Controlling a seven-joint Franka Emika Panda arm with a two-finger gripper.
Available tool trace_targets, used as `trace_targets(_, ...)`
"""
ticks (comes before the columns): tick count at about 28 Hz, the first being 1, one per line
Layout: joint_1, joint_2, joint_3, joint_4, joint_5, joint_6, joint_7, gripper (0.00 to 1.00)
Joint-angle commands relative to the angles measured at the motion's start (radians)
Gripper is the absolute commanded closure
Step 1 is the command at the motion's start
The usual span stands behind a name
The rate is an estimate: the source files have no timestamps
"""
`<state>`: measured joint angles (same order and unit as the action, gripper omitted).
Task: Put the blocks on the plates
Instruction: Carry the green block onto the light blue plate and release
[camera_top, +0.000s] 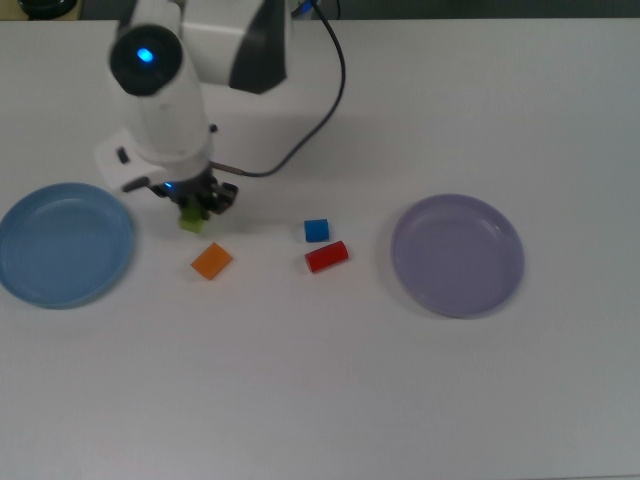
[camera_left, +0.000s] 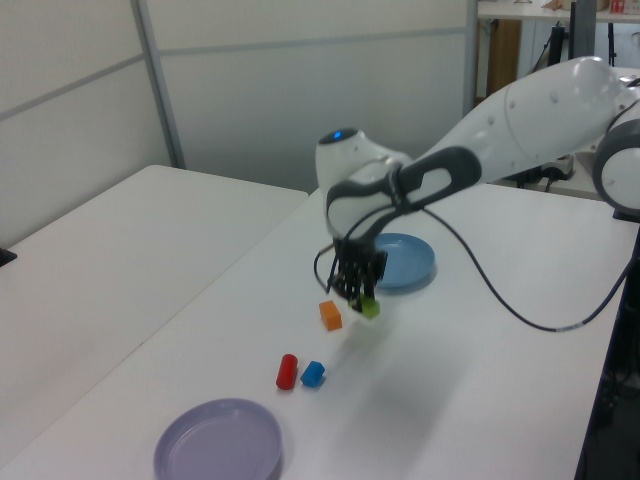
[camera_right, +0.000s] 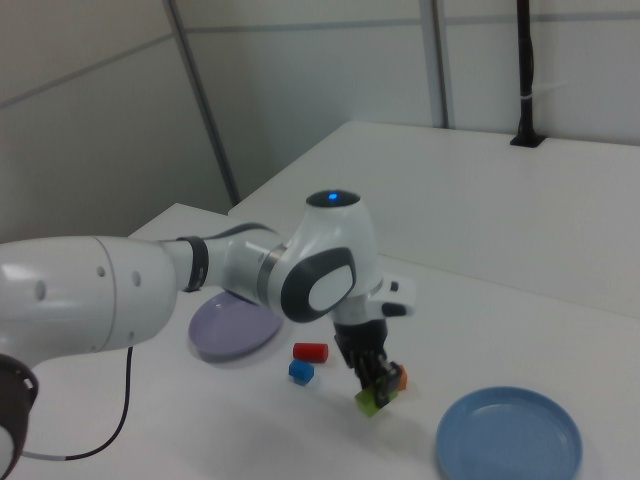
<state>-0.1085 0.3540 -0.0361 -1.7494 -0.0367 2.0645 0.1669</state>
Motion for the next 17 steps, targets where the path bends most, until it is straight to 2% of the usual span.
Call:
trace_targets(1,-0.068,-0.052,-0.008,0.086,0.0,-0.084,-0.153,0.99)
trace_targets(6,-0.117,-0.035,-0.008,0.122,-0.006,-0.07,-0.295,0.97)
trace_targets(10,-0.157,0.018,-0.008,0.155,-0.008,-0.046,-0.398,0.96)
trace_targets(13,-0.177,0.049,-0.008,0.163,-0.012,-0.031,-0.426,0.91)
trace_targets(17,-0.217,0.071,-0.008,0.163,-0.015,0.048,-0.493,0.91)
